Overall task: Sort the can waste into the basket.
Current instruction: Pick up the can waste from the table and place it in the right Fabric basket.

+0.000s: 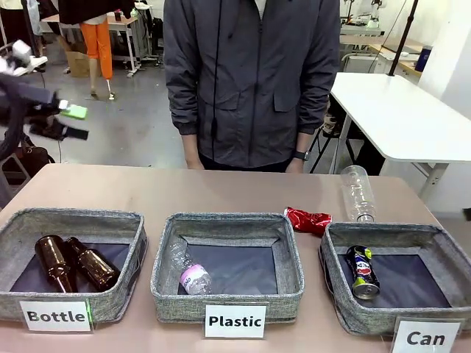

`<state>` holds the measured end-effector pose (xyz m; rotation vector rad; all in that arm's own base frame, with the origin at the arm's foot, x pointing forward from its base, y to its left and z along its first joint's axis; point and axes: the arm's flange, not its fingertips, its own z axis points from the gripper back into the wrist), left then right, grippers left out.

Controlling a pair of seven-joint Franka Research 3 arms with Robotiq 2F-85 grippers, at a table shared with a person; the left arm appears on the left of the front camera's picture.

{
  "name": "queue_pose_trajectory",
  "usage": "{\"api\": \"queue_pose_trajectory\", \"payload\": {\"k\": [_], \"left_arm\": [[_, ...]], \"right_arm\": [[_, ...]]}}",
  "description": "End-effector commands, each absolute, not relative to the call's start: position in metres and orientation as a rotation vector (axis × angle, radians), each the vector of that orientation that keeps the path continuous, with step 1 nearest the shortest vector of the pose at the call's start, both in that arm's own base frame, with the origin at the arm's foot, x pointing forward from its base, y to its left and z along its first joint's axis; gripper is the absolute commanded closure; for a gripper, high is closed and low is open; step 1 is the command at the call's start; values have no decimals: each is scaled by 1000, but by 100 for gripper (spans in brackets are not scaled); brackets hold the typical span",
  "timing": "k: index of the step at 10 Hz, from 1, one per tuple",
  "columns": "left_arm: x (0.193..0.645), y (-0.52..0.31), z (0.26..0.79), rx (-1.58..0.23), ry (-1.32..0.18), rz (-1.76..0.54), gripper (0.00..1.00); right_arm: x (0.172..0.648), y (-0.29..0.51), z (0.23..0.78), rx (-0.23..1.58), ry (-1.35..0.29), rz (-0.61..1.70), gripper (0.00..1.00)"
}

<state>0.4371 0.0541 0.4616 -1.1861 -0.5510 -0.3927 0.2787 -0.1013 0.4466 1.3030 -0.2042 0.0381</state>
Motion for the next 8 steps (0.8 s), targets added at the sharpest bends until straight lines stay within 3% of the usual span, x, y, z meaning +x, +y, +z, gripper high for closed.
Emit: {"api": "queue_pose_trajectory", "payload": {"k": [1,4,8], "left_arm": [[409,65,435,-1309,-538,-273,0],[372,114,402,-1450,-492,-203,0],[376,103,398,-1396,-485,-192,0]], "right_arm": [[290,-85,446,1397,-98,-11,0],[300,-81,445,1408,-93,-64,0],[295,-80,437,1393,-91,-21,0]]}}
